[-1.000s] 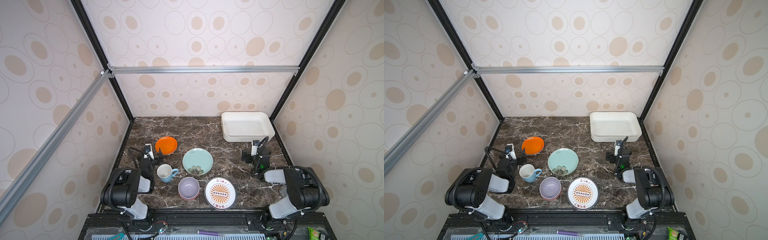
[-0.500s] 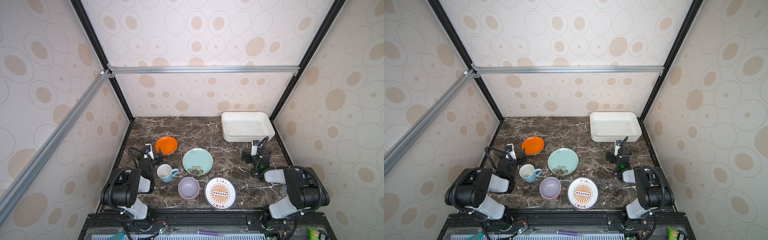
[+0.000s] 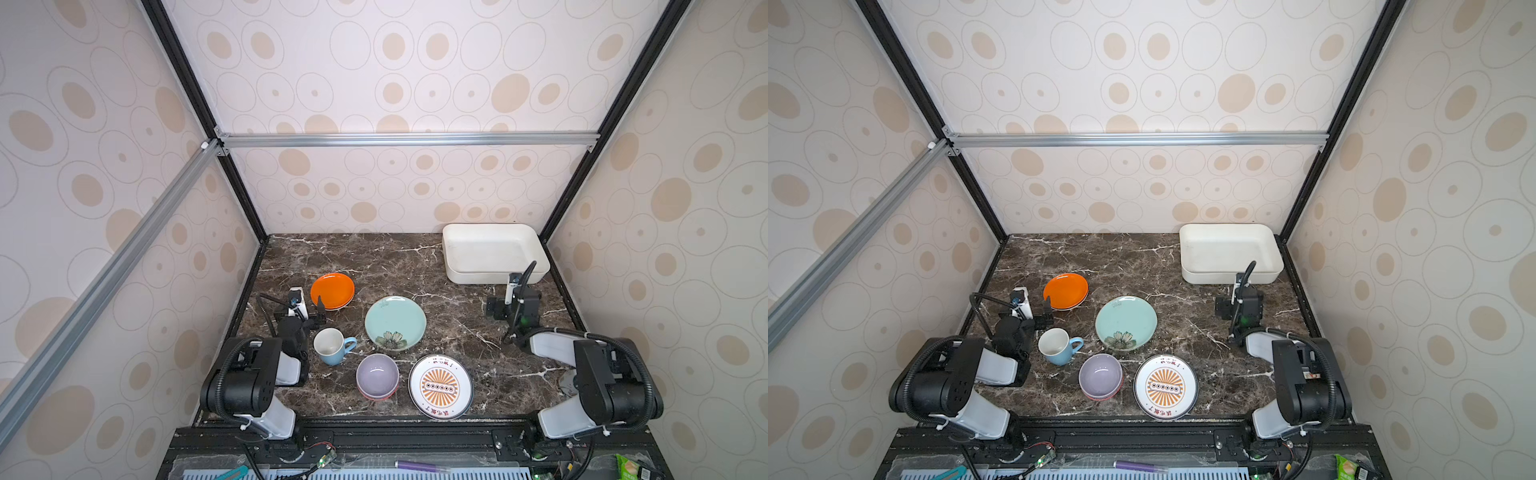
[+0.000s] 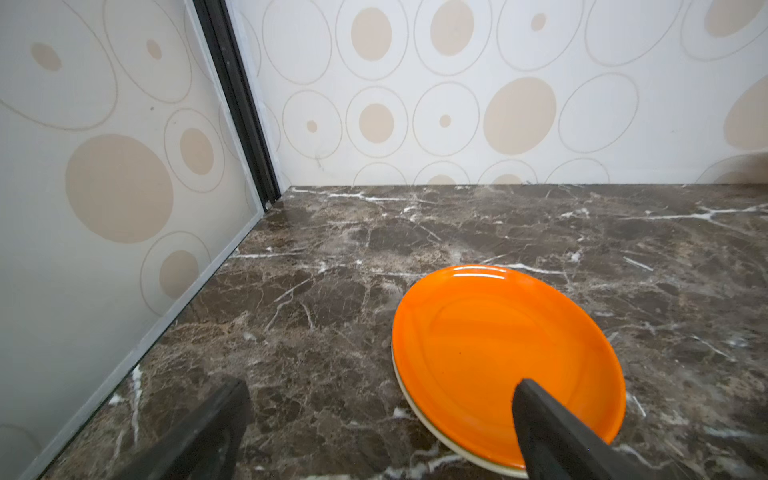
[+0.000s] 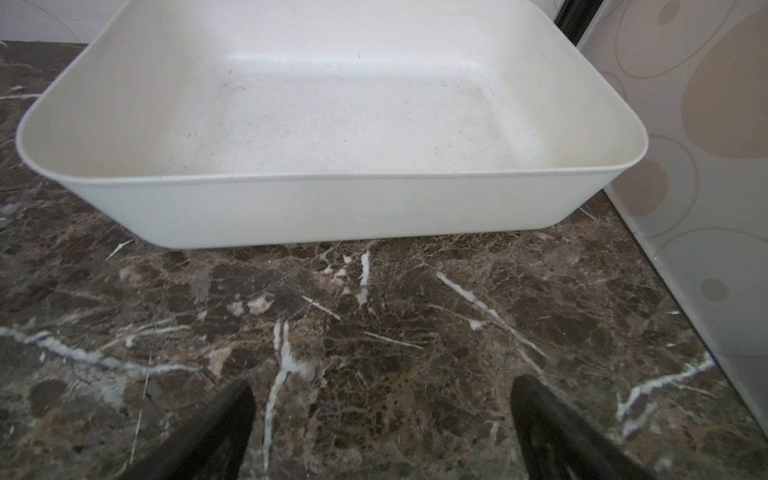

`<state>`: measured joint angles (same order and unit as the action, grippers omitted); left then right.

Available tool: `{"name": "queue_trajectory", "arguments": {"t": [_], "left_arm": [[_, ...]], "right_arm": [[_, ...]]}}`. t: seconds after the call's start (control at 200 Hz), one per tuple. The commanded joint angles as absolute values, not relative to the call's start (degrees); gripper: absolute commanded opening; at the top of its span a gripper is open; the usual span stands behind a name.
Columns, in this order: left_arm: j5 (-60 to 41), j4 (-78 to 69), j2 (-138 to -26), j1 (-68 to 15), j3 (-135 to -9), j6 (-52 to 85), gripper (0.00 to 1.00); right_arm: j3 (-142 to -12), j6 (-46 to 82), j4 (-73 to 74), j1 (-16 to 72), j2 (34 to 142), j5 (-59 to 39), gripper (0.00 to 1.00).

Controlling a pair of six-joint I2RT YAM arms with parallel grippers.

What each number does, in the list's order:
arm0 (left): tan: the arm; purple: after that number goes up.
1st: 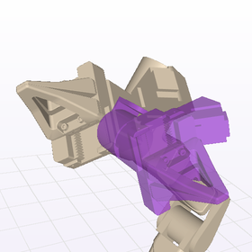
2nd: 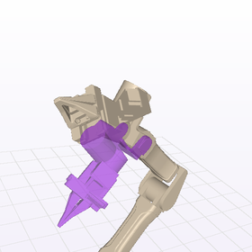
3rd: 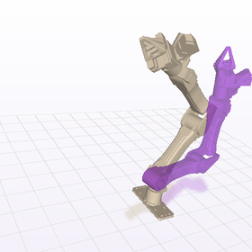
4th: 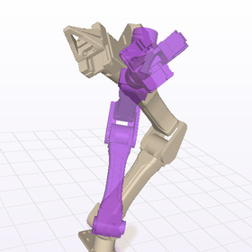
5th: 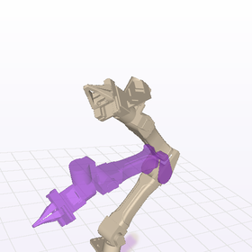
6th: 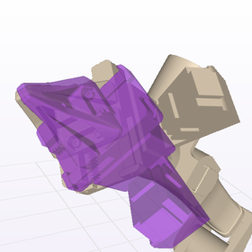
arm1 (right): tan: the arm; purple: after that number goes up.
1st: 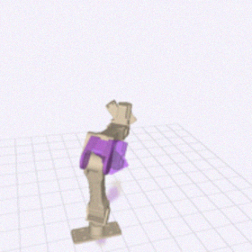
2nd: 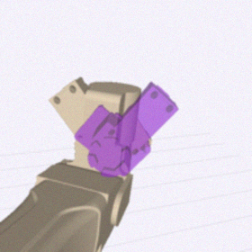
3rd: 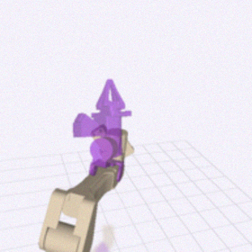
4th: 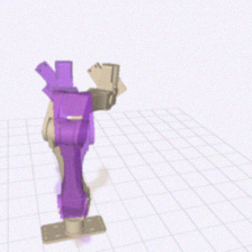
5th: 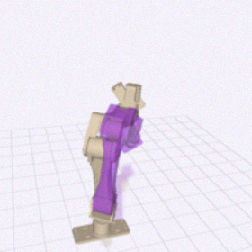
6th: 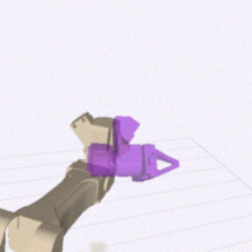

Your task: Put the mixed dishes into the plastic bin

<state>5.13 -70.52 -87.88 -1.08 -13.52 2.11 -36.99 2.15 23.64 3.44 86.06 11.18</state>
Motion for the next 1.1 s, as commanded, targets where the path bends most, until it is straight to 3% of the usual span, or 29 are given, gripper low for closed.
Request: {"name": "queue_trajectory", "arguments": {"t": [0.0,0.235,0.415,0.585,0.88,1.09], "left_arm": [[10.03,-60.19,-81.78,-1.36,-19.0,2.45,0.99],[13.08,-43.13,-73.53,-7.58,-28.14,4.74,0.99],[4.83,-10.83,-79.71,-12.32,-50.35,12.51,0.88],[0.44,8.5,-84.67,-15.96,-62.74,15.45,0.86],[-4.53,17.69,-87.3,-16.91,-65.7,16.93,0.79],[-5.1,19.32,-89.61,-18.53,-68.03,16.94,0.78]], "right_arm": [[-43.99,5.49,6.7,3.95,84.4,9.71,0.93],[-50.31,11.84,-6.62,7.64,80.95,-0.98,0.89],[-55.94,15.81,-15.55,12.8,82.72,-8.2,0.84],[-56.61,20.98,-15.65,14.45,84.48,-16.78,0.83],[-54.94,22.75,-12.47,18.45,88.36,-20.49,0.83],[-58.74,18.31,-16.24,18.98,87.5,-12.47,0.84]]}}
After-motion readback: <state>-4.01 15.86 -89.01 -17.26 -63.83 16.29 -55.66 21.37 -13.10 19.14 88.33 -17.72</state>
